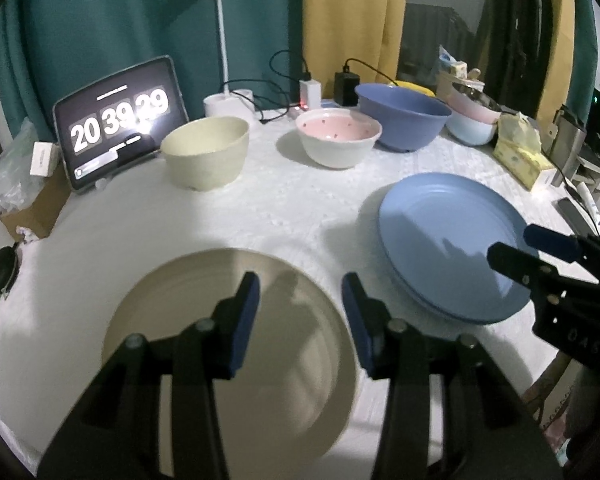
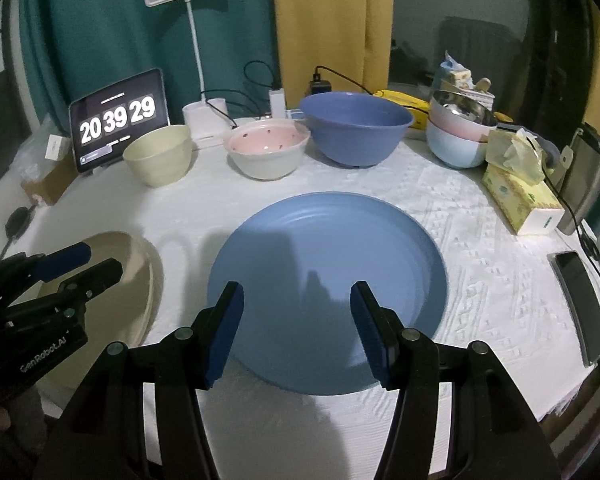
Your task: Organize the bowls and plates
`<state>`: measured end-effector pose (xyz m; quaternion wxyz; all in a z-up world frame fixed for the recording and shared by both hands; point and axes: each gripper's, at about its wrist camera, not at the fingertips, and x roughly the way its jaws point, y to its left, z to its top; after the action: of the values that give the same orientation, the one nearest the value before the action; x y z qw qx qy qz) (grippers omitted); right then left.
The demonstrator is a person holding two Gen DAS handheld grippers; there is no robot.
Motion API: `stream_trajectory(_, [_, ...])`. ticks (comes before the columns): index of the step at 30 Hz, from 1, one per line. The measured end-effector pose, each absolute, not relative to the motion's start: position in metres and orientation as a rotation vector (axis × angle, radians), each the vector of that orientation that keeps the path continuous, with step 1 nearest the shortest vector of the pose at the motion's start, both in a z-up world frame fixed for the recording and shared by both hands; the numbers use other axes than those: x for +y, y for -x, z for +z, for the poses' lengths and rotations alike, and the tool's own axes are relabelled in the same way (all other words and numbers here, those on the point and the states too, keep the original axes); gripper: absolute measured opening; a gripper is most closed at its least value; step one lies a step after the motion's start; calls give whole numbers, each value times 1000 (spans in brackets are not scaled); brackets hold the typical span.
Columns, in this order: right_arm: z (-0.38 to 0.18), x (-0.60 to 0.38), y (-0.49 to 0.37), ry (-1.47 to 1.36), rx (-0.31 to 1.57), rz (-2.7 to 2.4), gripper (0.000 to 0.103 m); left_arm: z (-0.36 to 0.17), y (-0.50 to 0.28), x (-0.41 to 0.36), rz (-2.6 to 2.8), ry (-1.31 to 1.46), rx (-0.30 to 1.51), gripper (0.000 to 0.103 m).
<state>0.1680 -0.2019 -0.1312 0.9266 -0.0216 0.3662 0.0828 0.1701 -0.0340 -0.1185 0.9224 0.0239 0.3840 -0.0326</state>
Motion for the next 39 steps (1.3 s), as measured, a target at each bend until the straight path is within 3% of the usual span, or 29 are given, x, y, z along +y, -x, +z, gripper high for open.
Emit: stream_trajectory(39, [-147, -118, -181, 148, 826, 282, 59, -142, -156, 73, 123, 50, 791, 45])
